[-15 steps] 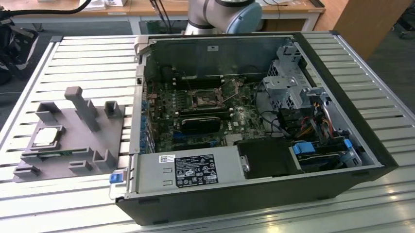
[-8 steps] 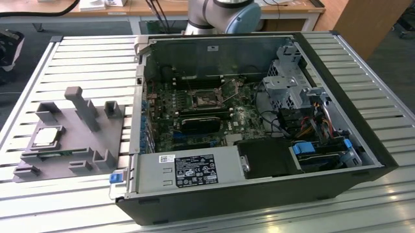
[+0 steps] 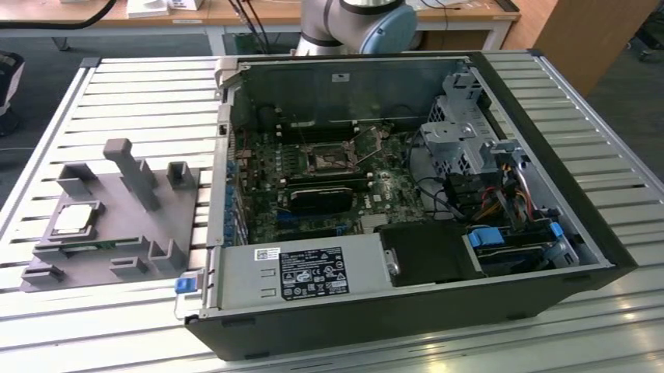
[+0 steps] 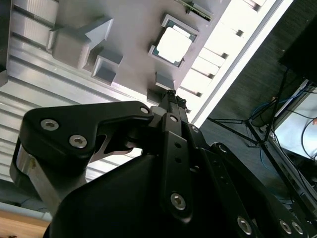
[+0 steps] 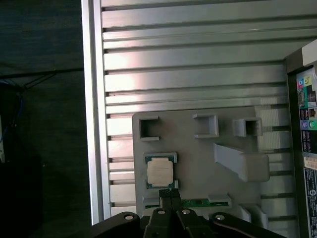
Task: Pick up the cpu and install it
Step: 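Pick up the cpu and move it towards the insertion slot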
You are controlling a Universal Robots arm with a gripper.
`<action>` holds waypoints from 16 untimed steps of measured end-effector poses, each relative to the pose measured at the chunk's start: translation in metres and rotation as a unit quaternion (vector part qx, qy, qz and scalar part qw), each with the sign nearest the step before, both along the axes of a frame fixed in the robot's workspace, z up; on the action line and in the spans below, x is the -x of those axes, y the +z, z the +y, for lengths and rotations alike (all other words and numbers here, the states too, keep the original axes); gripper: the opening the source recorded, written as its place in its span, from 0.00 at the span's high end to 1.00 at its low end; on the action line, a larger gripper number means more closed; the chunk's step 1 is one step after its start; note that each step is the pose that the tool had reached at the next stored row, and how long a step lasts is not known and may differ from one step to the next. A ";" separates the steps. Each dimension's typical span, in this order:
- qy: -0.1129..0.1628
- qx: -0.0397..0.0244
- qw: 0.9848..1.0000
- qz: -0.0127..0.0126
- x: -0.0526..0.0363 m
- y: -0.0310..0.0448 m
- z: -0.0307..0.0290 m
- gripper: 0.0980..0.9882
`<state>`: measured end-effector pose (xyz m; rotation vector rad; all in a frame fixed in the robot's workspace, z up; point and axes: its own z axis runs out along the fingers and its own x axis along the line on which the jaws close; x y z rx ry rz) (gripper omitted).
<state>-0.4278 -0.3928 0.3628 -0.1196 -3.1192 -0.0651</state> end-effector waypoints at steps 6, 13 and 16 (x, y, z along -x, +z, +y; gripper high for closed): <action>0.000 0.000 1.000 0.000 0.0003 -0.0001 0.0001 0.99; 0.000 0.000 1.000 0.001 0.0002 -0.0029 0.0001 0.99; 0.000 0.000 1.000 0.001 0.0002 -0.0040 0.0001 0.99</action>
